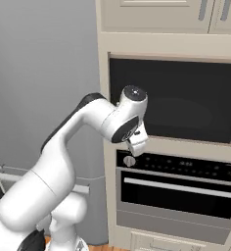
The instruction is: Take the fish from the oven and place it on the plate on the counter.
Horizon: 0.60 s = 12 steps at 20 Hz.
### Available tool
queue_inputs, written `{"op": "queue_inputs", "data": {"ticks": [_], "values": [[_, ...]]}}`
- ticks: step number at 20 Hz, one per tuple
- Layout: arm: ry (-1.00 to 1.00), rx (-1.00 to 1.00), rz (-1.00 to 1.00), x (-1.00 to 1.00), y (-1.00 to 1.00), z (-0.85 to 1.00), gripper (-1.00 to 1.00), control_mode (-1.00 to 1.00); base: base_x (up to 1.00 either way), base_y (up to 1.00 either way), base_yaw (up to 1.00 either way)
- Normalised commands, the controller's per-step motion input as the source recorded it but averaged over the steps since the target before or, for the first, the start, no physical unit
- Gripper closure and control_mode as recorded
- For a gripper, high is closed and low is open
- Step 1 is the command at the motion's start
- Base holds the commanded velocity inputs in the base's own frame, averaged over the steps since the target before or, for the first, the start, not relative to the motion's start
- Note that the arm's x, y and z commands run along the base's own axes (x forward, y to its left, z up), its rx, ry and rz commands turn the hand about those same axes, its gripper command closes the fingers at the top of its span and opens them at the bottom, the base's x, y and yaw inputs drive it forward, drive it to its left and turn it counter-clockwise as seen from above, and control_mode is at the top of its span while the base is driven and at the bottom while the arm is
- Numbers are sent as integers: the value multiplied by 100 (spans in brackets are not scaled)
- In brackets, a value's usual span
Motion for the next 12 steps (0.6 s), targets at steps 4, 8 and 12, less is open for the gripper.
{"op": "queue_inputs", "data": {"ticks": [4,8,12], "values": [[0,29,-45,-9,-91,-60,-100,-100,0,0,0],[0,20,-39,-1,-77,-68,-100,-100,0,0,0],[0,7,-19,-1,-44,-63,-100,-100,0,0,0]]}}
